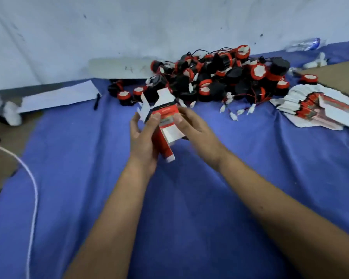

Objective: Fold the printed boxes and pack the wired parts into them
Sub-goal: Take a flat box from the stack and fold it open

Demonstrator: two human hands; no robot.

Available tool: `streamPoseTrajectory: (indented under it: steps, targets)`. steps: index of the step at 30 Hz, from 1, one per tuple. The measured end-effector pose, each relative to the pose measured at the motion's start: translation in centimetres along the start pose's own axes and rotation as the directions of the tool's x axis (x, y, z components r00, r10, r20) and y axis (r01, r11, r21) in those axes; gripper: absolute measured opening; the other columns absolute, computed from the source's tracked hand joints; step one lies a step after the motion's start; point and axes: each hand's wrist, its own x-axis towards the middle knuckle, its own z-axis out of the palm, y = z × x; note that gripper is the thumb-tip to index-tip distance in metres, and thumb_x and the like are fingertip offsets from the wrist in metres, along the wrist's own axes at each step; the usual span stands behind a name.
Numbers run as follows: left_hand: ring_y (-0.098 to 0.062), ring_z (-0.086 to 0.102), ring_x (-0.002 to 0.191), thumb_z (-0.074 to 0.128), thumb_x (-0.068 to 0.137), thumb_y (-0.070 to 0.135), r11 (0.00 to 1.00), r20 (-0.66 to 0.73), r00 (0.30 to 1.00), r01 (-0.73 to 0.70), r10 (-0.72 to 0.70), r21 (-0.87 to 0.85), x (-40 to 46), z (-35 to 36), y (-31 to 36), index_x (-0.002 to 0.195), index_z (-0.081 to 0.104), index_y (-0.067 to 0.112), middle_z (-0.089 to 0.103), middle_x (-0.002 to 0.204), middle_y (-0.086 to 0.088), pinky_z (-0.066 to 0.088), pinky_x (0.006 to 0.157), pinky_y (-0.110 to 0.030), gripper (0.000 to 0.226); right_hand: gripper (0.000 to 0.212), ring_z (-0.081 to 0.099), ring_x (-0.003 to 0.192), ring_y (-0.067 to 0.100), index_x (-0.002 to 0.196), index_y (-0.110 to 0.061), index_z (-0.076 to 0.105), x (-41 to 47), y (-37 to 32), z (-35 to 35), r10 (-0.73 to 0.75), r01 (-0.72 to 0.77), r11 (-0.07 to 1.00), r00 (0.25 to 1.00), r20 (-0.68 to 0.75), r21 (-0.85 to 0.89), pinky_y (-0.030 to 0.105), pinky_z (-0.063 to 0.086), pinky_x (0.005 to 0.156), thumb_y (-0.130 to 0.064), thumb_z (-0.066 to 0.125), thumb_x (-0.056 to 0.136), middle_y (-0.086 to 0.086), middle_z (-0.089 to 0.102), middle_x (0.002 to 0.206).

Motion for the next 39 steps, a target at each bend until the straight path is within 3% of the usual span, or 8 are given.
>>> streamPoseTrajectory:
  steps: [6,10,17,22,25,29,33,39]
  targets:
    - [-0.02,0.074,0.105,0.092,0.069,0.031,0.912,-0.142,0.92,-0.323,0.366,0.254,0.3,-2.1,-0.2,0.13,0.054,0.012,0.075,0.118,-0.002,0.062,0.085,-0.037,0.074,0.069,0.059,0.128,0.013,0.146,-0.032,0.042,0.0,2.9,1.1,0.003,-0.003,0.999,1.0,-0.015,-0.045,0.051,0.047,0.108,-0.063,0.06,0.088,-0.007,0.064,0.135]
    - [-0.008,0.066,0.116,0.094,0.069,0.048,0.614,0.031,0.771,-0.529,0.636,0.586,-0.4,-0.8,-0.4,0.134,0.049,0.019,0.064,0.124,0.016,0.057,0.093,-0.027,0.084,0.076,0.056,0.132,0.019,0.152,-0.028,0.037,-0.4,2.8,0.7,-0.043,0.043,0.999,0.995,-0.091,-0.006,0.053,0.045,0.109,-0.057,0.063,0.086,0.002,0.062,0.137]
    - [-0.01,0.049,0.133,0.09,0.077,0.041,0.298,0.309,0.643,-0.657,0.701,0.692,-0.9,0.0,-0.8,0.149,0.042,0.016,0.047,0.143,0.01,0.044,0.104,-0.02,0.091,0.049,0.067,0.114,0.014,0.14,-0.025,0.049,-0.5,1.2,0.9,-0.014,0.039,0.978,0.993,-0.12,0.207,0.033,0.058,0.085,-0.041,0.059,0.095,-0.01,0.069,0.125]
    - [-0.012,0.041,0.136,0.093,0.072,0.03,0.162,0.429,0.595,-0.692,0.679,0.703,-0.8,0.3,-1.0,0.15,0.038,0.018,0.042,0.144,-0.006,0.039,0.107,-0.017,0.096,0.052,0.064,0.121,0.035,0.143,-0.01,0.049,-0.3,0.5,0.8,0.049,0.003,0.938,0.989,-0.14,0.346,0.055,0.055,0.097,-0.036,0.055,0.098,0.018,0.063,0.134]
    - [-0.014,0.04,0.135,0.09,0.074,0.026,0.177,0.429,0.58,-0.714,0.693,0.678,-1.0,0.8,-1.1,0.147,0.042,0.01,0.042,0.141,-0.012,0.041,0.106,-0.02,0.089,0.047,0.066,0.118,0.034,0.14,-0.008,0.052,-0.3,0.4,0.8,0.043,0.015,0.93,0.988,-0.151,0.366,0.046,0.058,0.092,-0.031,0.057,0.099,0.019,0.065,0.13]
    - [-0.033,0.049,0.13,0.069,0.092,0.027,0.316,0.396,0.594,-0.755,0.7,0.574,-1.3,0.8,-0.7,0.144,0.042,0.0,0.045,0.139,-0.01,0.049,0.101,-0.05,0.064,0.038,0.069,0.111,0.03,0.133,-0.009,0.057,-0.3,0.4,0.5,0.014,0.051,0.951,0.978,-0.207,0.306,0.045,0.059,0.087,-0.025,0.062,0.099,0.013,0.07,0.121]
    - [-0.025,0.057,0.113,0.06,0.099,0.028,0.509,0.27,0.708,-0.673,0.652,0.536,-1.5,1.0,-0.5,0.149,0.032,0.001,0.053,0.121,-0.011,0.051,0.1,-0.043,0.063,0.025,0.065,0.108,0.039,0.119,-0.012,0.06,-0.1,0.8,-0.1,-0.051,0.101,0.977,0.967,-0.25,0.189,0.059,0.054,0.095,-0.017,0.063,0.094,0.009,0.069,0.109]
    - [-0.02,0.053,0.133,0.057,0.1,0.027,0.726,0.195,0.89,-0.45,0.412,0.52,-1.5,1.0,-1.0,0.147,0.037,0.012,0.053,0.142,-0.01,0.047,0.111,-0.042,0.053,0.022,0.056,0.103,0.05,0.104,-0.007,0.063,-0.1,0.8,0.1,-0.076,0.122,0.978,0.964,-0.255,0.167,0.067,0.05,0.09,-0.014,0.047,0.091,0.029,0.058,0.107]
